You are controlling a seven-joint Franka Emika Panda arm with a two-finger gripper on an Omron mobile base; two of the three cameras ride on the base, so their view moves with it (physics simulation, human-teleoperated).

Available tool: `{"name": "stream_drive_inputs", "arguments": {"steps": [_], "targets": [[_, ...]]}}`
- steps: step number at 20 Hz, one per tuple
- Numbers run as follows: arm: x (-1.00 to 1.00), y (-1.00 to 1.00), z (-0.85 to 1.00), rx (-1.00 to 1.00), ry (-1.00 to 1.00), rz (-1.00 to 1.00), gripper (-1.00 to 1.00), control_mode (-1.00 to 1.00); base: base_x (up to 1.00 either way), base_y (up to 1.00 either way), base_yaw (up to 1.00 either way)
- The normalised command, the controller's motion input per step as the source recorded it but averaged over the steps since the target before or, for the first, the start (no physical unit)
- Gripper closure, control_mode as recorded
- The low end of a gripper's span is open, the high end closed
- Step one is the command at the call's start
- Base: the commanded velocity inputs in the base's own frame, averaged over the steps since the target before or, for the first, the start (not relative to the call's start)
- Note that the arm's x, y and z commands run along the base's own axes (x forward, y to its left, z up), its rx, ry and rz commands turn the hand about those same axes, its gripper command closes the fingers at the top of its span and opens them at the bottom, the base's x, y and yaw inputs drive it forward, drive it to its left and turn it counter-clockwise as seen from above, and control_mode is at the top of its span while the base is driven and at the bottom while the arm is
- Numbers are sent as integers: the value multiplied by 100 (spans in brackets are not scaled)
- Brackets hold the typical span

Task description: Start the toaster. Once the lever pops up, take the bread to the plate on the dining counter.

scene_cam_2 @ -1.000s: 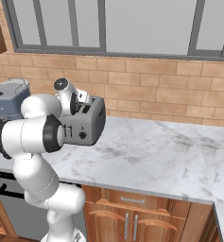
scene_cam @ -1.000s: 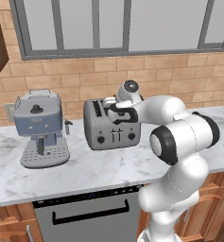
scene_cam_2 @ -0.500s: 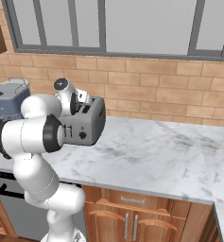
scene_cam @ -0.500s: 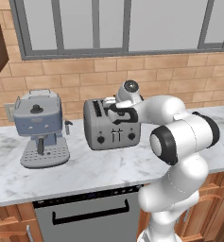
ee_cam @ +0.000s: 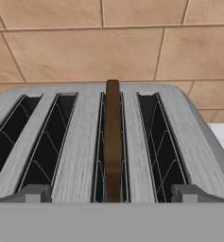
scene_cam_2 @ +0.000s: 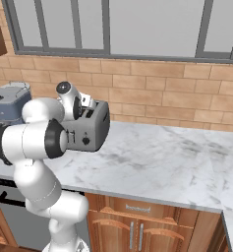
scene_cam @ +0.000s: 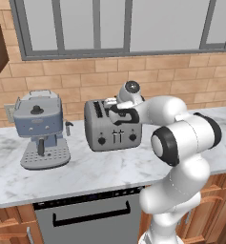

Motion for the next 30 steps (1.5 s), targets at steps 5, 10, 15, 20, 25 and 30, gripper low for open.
{"name": "stream_drive_inputs", "arguments": {"steps": [5,10,15,20,25,30], "targets": [[21,0,0,0,0,0,-100,-100,0,0,0],[18,0,0,0,0,0,-100,-100,0,0,0],[4,0,0,0,0,0,-100,-100,0,0,0],[0,0,0,0,0,0,-100,-100,0,0,0],[1,0,0,0,0,0,-100,-100,0,0,0],[2,0,0,0,0,0,-100,-100,0,0,0]]}}
